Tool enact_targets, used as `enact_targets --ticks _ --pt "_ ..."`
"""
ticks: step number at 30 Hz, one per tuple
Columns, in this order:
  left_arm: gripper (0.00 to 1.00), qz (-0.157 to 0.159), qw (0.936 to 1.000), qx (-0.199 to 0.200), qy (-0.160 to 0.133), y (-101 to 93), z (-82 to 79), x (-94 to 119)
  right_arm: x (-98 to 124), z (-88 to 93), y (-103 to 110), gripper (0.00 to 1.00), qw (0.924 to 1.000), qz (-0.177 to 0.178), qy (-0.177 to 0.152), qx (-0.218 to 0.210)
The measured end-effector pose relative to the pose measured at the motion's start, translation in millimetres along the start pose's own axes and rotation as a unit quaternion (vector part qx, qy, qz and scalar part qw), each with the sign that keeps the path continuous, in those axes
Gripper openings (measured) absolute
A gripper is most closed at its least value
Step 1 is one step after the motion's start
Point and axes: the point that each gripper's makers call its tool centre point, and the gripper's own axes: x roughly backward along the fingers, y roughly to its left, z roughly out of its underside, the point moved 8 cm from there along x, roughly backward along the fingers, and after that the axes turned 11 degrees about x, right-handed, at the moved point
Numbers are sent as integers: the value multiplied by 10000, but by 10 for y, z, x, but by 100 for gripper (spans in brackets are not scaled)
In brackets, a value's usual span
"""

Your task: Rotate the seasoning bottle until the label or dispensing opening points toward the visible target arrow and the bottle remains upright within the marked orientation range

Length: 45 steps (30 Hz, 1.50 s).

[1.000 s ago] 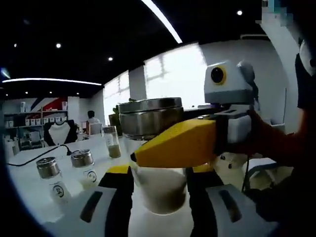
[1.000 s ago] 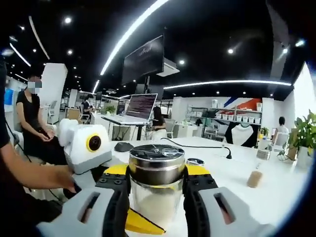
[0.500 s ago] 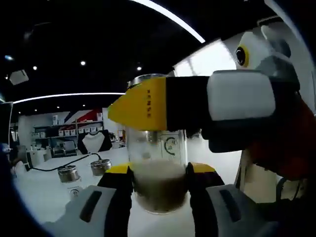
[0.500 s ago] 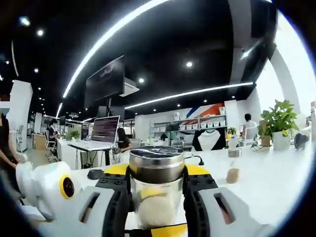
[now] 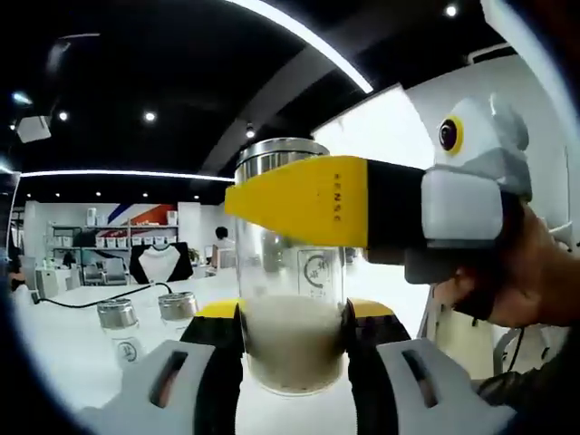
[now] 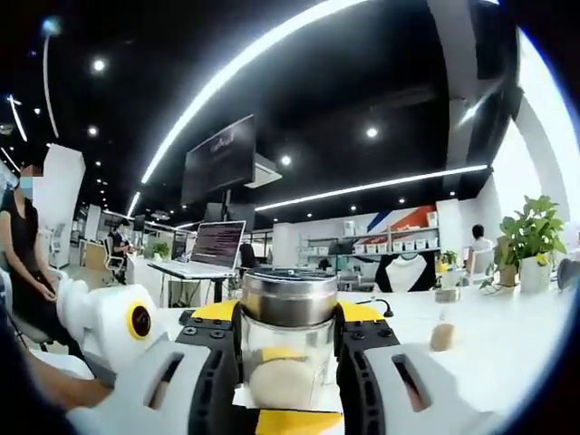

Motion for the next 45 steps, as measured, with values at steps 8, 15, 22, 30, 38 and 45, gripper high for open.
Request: enact_targets --ticks 8,15,22,30,38,45 --pt "45 746 9961 468 114 88 -42 39 25 -18 -46 38 9957 -840 -10 394" --pt "45 1430 9878 547 300 125 -61 86 51 -13 -92 38 9883 -1523 -13 3" --pt "45 2261 9683 987 386 77 -68 139 30 -29 -76 39 9691 -2437 -60 -373" --pt "45 2627 9572 904 816 79 -50 92 15 13 -40 39 9659 -2535 129 -515" --pt "46 1905 9759 743 759 114 36 29 -66 80 16 38 9821 -1848 348 114" --pt "44 758 9948 426 533 185 32 55 -166 120 -27 38 9952 -818 478 226"
